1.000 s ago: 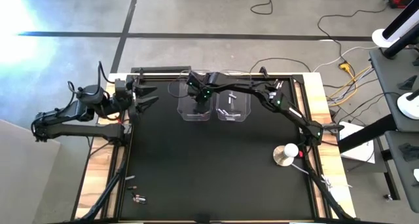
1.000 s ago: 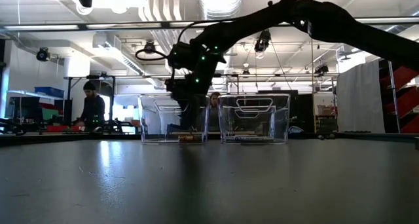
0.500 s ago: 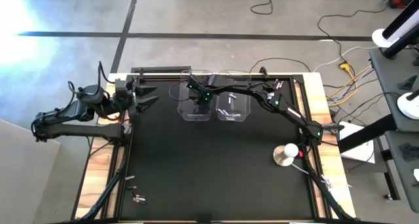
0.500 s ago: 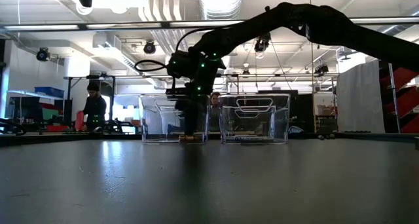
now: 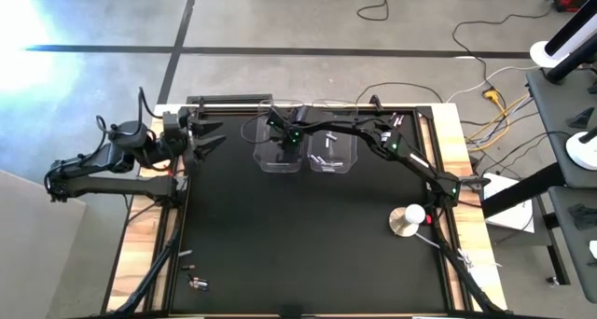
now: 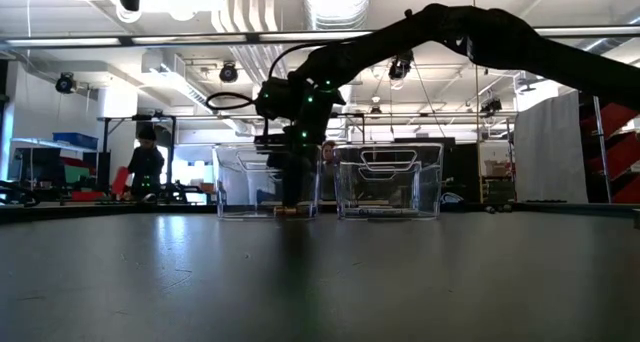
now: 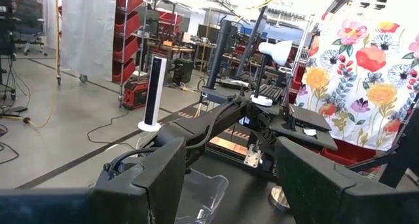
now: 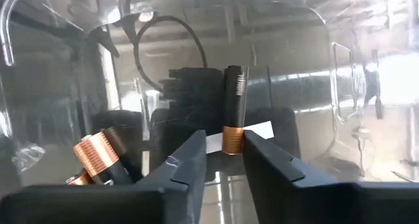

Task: Sort batteries
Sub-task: Put the white battery into the right transparent bin

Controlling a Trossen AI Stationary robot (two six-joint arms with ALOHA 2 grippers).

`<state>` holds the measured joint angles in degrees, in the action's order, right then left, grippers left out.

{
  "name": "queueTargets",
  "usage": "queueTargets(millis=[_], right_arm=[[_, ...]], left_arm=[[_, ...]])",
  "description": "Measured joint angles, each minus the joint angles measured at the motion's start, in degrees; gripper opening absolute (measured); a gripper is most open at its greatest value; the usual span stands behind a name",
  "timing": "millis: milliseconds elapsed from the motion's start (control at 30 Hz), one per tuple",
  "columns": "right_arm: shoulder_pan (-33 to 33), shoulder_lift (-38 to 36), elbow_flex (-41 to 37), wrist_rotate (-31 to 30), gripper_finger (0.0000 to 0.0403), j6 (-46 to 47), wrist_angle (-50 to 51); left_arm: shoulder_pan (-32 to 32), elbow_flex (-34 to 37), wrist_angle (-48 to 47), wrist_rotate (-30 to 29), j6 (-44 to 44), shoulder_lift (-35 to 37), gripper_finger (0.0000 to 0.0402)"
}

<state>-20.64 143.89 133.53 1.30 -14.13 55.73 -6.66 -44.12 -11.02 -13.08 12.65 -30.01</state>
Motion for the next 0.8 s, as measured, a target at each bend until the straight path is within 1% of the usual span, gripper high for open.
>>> queueTargets(millis=[100, 167, 267, 367, 467, 567, 667, 800], right_arm=[[0.13, -1.19, 0.24, 0.04, 0.0119, 2.58, 0.25], [0.13, -2.96, 0.9, -0.09, 0.0133, 6.0, 0.91], [0.28, -7.01, 1.4, -2.41, 0.015, 11.82, 1.76], [0.5, -12.03, 1.4, -7.59, 0.0161, 16.54, 3.82], [0.5, -16.64, 1.29, -14.58, 0.0169, 20.09, 7.91], [-0.18, -20.66, 0.06, -20.06, 0.0175, 25.53, 12.68], [-0.99, -24.84, -4.55, -23.56, 0.018, 32.41, 16.22], [-1.44, -32.6, -17.69, -27.32, 0.0183, 43.7, 16.57]], left_arm=[[0.0, 0.0, 0.58, 0.02, 0.28, 0.22, 0.0213], [0.0, 0.0, 0.67, 0.02, 0.29, 0.47, 0.0213], [0.0, 0.0, 0.82, 0.03, 0.3, 0.86, 0.0213], [0.0, 0.0, 0.73, 0.06, 0.3, 1.19, 0.0213], [0.0, 0.0, 0.76, 0.09, 0.3, 1.37, 0.0213], [0.0, 0.0, 0.54, 0.11, -0.21, 1.41, 0.0213], [0.0, 0.0, 0.07, 0.36, -0.39, 1.32, 0.0213], [0.0, 0.0, -1.47, 0.59, -0.59, 1.22, 0.0213]])
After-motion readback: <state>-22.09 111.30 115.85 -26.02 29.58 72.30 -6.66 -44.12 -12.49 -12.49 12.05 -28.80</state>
